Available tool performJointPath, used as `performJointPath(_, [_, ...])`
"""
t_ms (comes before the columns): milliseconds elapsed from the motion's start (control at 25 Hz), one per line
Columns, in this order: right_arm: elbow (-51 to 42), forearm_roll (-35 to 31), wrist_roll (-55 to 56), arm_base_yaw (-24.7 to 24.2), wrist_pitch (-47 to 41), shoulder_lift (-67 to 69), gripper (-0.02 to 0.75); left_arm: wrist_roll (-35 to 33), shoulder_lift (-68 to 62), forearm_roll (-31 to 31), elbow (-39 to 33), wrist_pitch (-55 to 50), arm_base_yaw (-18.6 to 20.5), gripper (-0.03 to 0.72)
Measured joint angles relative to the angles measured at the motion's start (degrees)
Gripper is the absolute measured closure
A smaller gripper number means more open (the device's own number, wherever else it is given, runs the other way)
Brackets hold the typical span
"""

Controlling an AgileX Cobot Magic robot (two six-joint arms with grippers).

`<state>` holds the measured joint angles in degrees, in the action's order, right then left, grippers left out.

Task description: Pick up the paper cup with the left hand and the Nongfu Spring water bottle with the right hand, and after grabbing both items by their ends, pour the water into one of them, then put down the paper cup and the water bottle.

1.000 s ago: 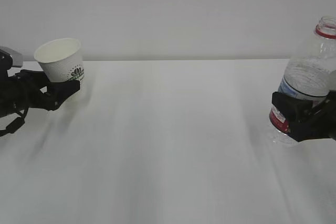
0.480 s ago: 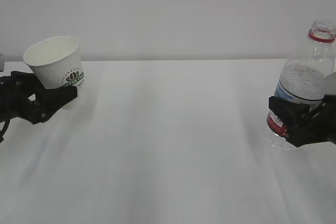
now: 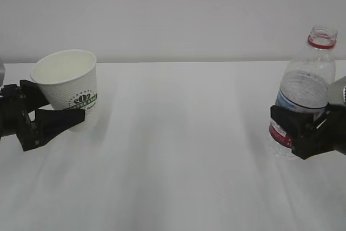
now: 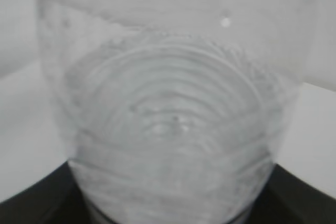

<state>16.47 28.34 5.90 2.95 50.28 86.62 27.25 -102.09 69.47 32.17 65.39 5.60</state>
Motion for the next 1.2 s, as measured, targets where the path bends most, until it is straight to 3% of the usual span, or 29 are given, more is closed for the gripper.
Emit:
performJointPath(600, [0.0,7.9,5.1,0.0,0.0,0.0,0.234,0.2,0.5,1.1,0.0,0.0,-13.3,0.100])
performJointPath(1080, [0.0,10.6,6.8,0.0,0.0,-0.2,0.234,0.2,-0.4,0.9,0.0,0.0,-27.2,0.101])
performJointPath(1200, [0.0,11.1,7.0,0.0,0.0,-0.2,0.234,0.2,-1.2,-1.8,0.0,0.0,-30.0,0.101])
